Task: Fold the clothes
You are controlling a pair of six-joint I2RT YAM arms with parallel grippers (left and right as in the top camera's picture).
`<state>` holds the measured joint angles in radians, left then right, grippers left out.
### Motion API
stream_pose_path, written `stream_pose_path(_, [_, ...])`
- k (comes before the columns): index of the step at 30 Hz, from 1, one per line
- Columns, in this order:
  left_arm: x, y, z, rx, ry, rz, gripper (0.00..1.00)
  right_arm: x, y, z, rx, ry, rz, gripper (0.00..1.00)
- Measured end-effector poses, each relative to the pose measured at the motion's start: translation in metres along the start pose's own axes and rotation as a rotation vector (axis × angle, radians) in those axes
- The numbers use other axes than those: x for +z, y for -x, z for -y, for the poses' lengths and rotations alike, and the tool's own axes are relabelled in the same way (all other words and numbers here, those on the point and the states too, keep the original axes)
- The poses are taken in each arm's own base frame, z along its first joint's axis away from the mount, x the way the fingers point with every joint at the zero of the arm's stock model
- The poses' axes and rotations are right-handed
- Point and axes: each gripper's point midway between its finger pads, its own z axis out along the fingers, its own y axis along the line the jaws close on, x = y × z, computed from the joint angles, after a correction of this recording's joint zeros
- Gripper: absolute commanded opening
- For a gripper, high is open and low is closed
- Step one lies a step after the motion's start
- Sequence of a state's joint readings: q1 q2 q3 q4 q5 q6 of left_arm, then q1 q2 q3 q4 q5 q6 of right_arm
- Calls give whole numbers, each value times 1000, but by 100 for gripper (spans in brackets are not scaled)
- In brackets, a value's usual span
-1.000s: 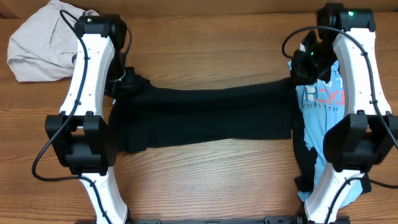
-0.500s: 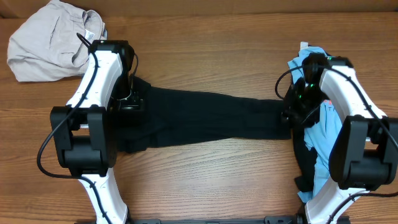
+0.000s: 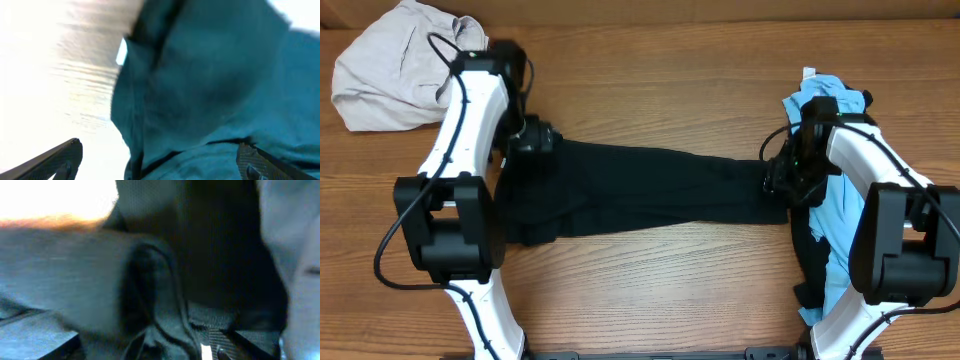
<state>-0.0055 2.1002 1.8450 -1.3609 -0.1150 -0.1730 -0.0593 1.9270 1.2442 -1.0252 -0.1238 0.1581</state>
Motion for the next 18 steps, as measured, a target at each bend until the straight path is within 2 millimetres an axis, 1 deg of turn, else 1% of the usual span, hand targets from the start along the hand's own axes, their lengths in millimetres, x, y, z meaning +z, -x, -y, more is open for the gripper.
stream_pose_path(2, [-9, 9, -3, -15, -13, 33, 100, 5, -4, 1, 0, -1, -9, 60])
stream_pose_path(4, [-13, 13, -7, -27, -16, 50, 100, 5, -4, 1, -1, 3, -6, 59])
stream_pose_path(10, [-12, 15, -22, -65, -19, 45, 100, 5, -4, -5, 2, 19, -1, 59])
stream_pose_path(12, [-11, 15, -28, -80, -18, 43, 100, 6, -4, -10, 4, 16, 4, 59])
stream_pose_path(18, [-9, 16, -48, -120, 2, 41, 100, 11, -10, -36, -2, -21, 19, 60])
